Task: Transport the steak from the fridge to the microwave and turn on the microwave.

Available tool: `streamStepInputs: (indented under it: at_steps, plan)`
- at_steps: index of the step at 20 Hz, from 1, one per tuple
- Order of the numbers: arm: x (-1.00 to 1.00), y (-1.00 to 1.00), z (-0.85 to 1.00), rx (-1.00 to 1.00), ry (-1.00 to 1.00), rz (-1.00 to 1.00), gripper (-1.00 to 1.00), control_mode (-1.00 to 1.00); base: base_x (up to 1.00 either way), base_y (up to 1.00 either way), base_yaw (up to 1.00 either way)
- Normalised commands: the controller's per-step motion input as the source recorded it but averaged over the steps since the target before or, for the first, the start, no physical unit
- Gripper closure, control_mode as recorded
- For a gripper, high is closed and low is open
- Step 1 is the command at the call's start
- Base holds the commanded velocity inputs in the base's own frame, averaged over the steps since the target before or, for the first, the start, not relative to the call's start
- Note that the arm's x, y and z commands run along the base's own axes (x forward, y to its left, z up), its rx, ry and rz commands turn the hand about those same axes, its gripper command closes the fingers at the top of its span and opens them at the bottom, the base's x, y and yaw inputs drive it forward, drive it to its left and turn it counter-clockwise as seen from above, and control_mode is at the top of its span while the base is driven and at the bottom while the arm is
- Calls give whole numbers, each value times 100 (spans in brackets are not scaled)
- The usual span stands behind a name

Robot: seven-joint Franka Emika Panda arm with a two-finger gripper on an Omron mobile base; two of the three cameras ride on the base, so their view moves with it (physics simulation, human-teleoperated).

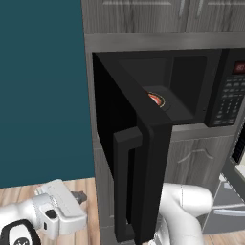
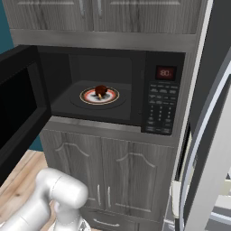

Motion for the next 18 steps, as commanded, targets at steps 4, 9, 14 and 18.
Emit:
streamStepInputs:
  at_steps: [4, 9, 14, 18]
  plan:
    - [10, -18, 0, 0, 0, -1, 100, -100, 0, 0, 0]
    - [1, -23, 0, 0, 0, 0, 100, -100, 0, 0, 0]
    - [0, -24, 0, 0, 0, 0, 100, -100, 0, 0, 0]
    - [0, -27, 0, 0, 0, 0, 100, -100, 0, 0, 0]
